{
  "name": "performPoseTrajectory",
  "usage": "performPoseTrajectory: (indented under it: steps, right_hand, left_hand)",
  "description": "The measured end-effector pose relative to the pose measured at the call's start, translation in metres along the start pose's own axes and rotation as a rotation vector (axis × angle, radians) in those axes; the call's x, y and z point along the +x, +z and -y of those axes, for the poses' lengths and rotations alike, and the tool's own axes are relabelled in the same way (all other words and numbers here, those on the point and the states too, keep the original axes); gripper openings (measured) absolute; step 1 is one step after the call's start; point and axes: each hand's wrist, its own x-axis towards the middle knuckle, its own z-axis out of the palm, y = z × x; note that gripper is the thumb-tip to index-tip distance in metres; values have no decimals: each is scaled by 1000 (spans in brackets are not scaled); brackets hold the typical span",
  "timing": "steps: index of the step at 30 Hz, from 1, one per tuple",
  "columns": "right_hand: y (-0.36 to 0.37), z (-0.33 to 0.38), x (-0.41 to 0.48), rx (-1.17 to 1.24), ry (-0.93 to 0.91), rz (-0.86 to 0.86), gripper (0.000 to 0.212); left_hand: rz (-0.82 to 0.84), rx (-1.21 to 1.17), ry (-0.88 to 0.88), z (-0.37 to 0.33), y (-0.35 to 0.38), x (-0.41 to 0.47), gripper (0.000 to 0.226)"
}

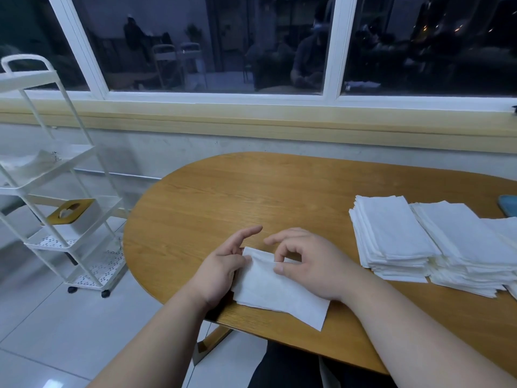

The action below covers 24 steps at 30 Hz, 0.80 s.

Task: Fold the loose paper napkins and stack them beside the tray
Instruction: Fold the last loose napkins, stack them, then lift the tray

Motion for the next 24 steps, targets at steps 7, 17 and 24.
performPoseTrajectory:
  steps: [7,17,24]
  right_hand:
    - [-18,8,7,179,16,194,25]
    - [5,13,26,-96,148,38,13]
    - [12,7,19,-63,219,-114,11]
  left_hand:
    - [40,-165,-25,-2,-8,3,63]
    - [20,-119,-38,-3,-4,0,70]
    - [16,-54,-13,-14,4,-7,61]
